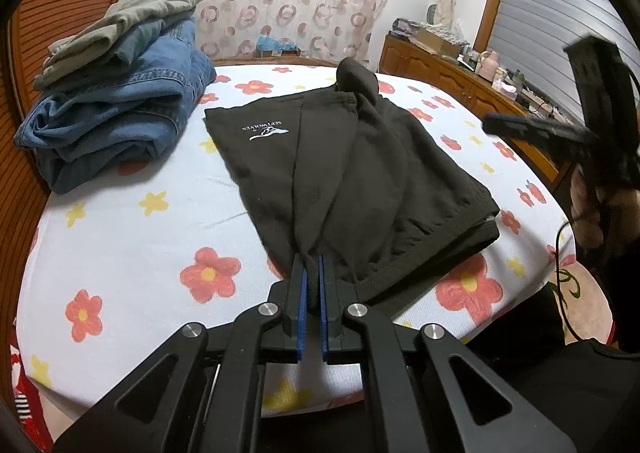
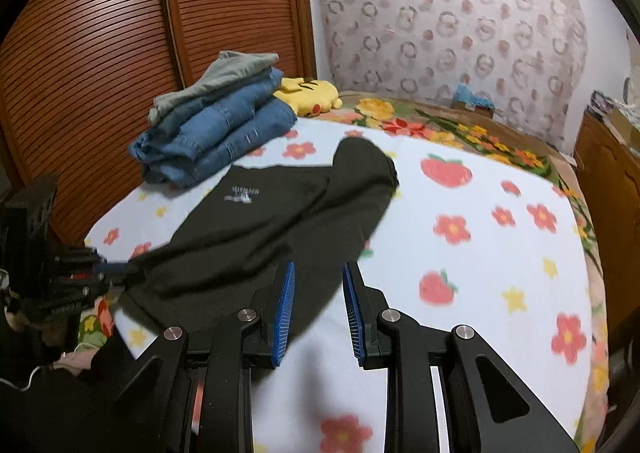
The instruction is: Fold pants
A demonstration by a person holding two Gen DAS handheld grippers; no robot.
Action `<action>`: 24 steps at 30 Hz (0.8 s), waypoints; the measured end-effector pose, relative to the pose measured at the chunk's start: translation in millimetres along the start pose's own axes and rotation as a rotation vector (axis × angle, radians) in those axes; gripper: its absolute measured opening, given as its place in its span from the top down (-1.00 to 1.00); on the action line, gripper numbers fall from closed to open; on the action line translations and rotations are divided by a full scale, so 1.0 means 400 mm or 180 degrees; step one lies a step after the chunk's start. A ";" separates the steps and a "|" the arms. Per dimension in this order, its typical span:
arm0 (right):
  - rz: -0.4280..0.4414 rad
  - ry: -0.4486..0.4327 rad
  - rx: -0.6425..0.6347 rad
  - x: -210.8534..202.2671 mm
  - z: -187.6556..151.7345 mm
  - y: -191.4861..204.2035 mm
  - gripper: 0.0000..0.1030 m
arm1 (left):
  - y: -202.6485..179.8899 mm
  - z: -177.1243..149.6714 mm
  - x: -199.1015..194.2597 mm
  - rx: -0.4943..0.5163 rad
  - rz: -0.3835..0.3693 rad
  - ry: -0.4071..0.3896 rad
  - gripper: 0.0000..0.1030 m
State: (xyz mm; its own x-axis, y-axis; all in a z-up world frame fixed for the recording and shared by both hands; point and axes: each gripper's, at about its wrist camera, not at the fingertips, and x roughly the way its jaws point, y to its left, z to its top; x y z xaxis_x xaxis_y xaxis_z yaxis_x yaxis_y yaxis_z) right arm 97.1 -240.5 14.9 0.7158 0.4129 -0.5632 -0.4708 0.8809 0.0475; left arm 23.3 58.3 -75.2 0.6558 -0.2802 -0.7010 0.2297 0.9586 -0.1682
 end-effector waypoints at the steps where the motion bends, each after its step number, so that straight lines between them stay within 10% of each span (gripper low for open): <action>1: 0.0003 0.0013 0.0013 -0.005 -0.009 0.002 0.50 | 0.000 0.000 0.000 -0.0001 0.0001 0.0003 0.89; 24: 0.0081 0.0243 -0.0035 -0.011 -0.114 0.075 0.47 | -0.003 -0.003 0.010 -0.0010 0.0013 0.0027 0.89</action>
State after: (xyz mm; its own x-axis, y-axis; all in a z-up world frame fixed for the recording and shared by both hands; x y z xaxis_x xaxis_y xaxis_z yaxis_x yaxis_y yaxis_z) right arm 56.4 -226.6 -18.7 0.6623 0.4158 -0.6233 -0.4942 0.8677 0.0537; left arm 24.9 56.2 -78.7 0.6506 -0.2758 -0.7075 0.2247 0.9599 -0.1676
